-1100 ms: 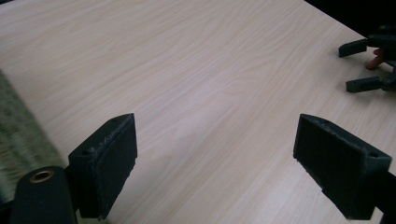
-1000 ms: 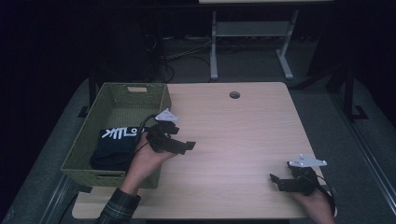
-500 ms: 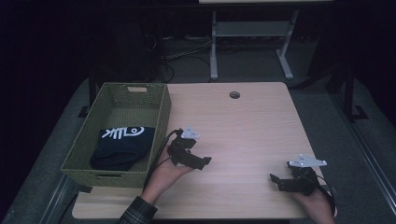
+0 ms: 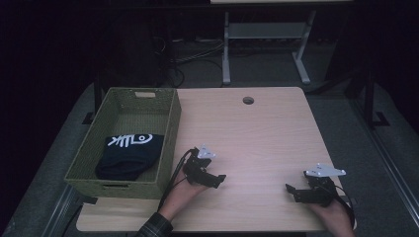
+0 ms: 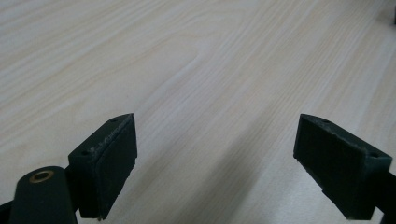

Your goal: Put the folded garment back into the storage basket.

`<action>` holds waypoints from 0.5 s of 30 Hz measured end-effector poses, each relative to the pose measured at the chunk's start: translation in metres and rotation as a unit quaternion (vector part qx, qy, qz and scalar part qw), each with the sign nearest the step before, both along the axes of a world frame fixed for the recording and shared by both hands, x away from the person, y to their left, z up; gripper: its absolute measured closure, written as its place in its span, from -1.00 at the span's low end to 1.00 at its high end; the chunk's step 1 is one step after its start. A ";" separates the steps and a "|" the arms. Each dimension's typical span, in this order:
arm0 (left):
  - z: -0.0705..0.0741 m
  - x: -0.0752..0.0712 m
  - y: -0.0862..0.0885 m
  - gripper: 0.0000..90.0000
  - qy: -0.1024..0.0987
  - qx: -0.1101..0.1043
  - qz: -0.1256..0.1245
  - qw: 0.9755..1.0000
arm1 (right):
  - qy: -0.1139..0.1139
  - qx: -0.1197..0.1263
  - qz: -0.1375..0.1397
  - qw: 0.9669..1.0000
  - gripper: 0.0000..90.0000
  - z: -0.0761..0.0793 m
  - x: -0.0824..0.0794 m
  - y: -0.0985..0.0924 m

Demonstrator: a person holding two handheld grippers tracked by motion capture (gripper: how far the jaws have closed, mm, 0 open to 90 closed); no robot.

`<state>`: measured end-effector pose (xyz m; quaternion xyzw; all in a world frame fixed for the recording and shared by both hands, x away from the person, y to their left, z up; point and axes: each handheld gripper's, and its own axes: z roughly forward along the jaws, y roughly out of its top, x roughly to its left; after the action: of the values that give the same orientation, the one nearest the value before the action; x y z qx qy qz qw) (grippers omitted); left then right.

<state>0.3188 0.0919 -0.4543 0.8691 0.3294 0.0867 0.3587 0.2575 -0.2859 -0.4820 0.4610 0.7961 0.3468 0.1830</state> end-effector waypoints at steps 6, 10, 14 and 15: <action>-0.009 -0.001 0.001 -0.71 -0.008 0.002 0.005 1.000 | 0.000 0.000 0.000 1.000 -0.70 0.000 0.000 0.000; -0.017 -0.001 0.001 -0.71 -0.012 0.009 0.008 1.000 | 0.000 0.000 0.000 1.000 -0.70 0.000 0.000 0.000; -0.019 -0.003 -0.001 -0.71 -0.036 0.026 0.002 0.999 | 0.000 0.000 0.000 1.000 -0.70 0.000 0.000 0.000; -0.020 -0.004 -0.001 -0.71 -0.040 0.025 0.002 0.999 | 0.000 0.000 0.000 1.000 -0.70 0.000 0.000 0.000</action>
<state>0.3150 0.0904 -0.4746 0.8730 0.3144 0.1304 0.3493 0.2575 -0.2859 -0.4820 0.4611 0.7959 0.3470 0.1830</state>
